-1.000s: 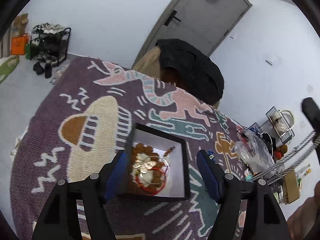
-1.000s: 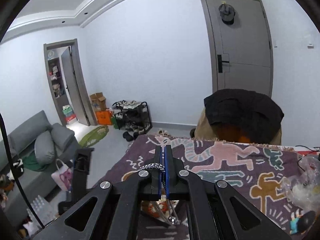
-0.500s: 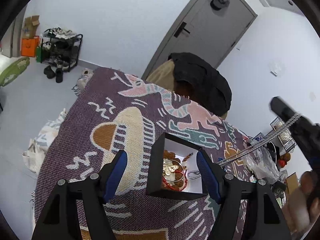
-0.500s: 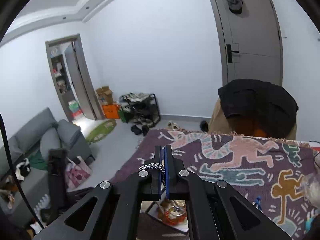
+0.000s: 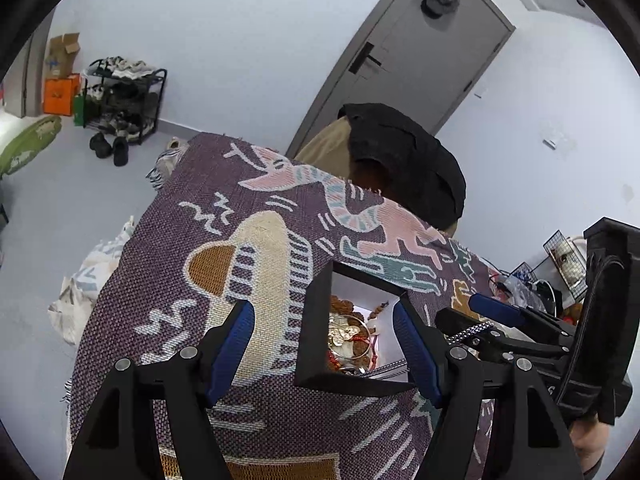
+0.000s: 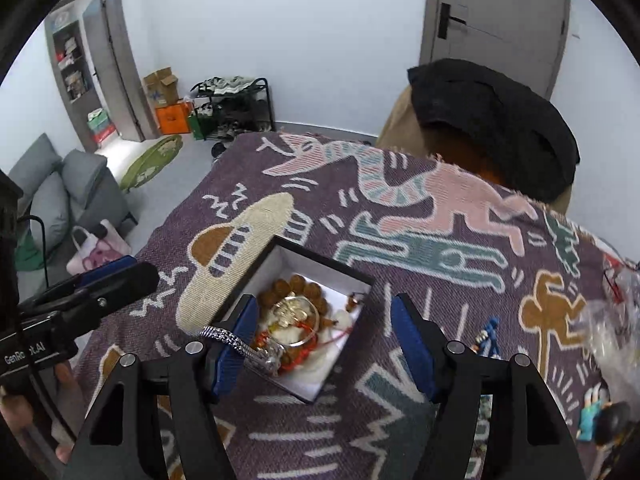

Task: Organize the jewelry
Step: 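Lower the chain into the black box and open the right tool, then move both tools to the dark green bead bracelet and grasp it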

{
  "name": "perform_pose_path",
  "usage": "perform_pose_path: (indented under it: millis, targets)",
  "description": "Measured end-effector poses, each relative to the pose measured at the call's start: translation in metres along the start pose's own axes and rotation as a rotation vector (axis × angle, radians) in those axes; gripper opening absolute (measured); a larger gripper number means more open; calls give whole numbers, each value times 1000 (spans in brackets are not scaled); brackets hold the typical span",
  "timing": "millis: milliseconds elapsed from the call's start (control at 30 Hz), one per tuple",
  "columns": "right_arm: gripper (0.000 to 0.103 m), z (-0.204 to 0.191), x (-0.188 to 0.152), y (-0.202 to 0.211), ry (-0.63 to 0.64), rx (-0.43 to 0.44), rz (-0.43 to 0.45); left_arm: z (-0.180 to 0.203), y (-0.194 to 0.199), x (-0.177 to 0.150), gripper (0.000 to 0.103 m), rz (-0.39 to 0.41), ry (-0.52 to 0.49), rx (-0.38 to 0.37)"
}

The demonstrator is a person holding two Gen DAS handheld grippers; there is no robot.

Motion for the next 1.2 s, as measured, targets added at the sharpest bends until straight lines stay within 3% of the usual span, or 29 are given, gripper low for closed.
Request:
perform_pose_path:
  millis: [333,467,567,767,933,1200]
  targets:
    - [68,28,-15,-34,-52,93,-217,13,-6,-3,73,-16,1,-21]
    - [68,32,-20,-46,-90,233,-279,12,-7,-4,73,-18,2,-22]
    - [68,40,-16,-48,-174,321,-274,9,-6,-3,73,-18,13,-21]
    - [68,44,-2,-47,-271,377,-246,-4,-2,-2,73,-10,36,-17]
    - [68,41,-1,-40,-261,368,-209,-9,3,-2,73,-1,36,-16]
    - [68,75,-25,-12,-301,293,-118,9,6,-3,73,8,8,-32]
Point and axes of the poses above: each gripper's, at about its wrist camera, not at the fingertips, and y roughly against the way its jaws point, z to its right, x to its top, the point moved 4 cm from there along -y, roughly the way its jaws point, and after that the axes turned 13 degrees about -z, right-handed, at the moved point
